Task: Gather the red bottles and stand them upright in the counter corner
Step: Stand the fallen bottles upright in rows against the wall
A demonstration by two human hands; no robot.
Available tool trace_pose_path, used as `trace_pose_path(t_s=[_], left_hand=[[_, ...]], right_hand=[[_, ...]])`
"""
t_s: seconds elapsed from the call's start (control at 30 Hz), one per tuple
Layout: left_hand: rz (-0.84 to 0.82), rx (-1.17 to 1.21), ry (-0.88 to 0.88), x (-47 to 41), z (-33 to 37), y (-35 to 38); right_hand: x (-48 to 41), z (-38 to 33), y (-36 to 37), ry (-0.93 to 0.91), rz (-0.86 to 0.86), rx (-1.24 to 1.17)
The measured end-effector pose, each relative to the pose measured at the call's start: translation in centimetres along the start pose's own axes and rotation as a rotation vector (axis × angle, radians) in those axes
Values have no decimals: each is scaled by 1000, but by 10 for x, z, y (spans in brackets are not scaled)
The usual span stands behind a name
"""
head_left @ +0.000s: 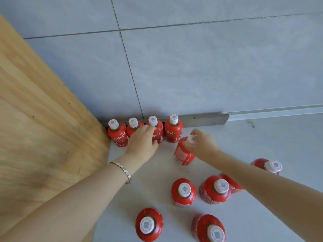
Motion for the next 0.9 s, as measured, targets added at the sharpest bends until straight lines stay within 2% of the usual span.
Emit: trace_pose_path(t_s=[0.1, 0.2, 0.37, 0.5, 0.7, 0.77, 0.9], left_hand=[[31, -46, 48, -24, 19, -2], [-32, -118, 59, -51, 34, 6], [-165, -235, 92, -78, 54, 35], [-131, -313, 80, -86, 55, 42], [-132, -305, 80, -89, 57, 42], [-128, -305, 67, -88, 58, 44], [-94, -261, 40, -82, 61, 45]], right_hand=[[-27, 14, -30, 29, 59, 20], [-51, 20, -39, 51, 37, 36], [-80, 4, -29, 2, 33, -2], [-90, -5, -16, -48, 4, -27], [-65, 11, -31, -64, -157, -92], [-42, 19, -47, -70, -210, 30], [11, 36, -77, -128, -343, 508]])
Point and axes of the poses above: each hand's wrist, its own x-axis away from the middle knuckle, its own y-axis out of the palm, z = x × y, the point moved 9 cm from there along -x, towards the middle knuckle, and after that the axes turned 13 degrees about -x, right-handed, at the moved point
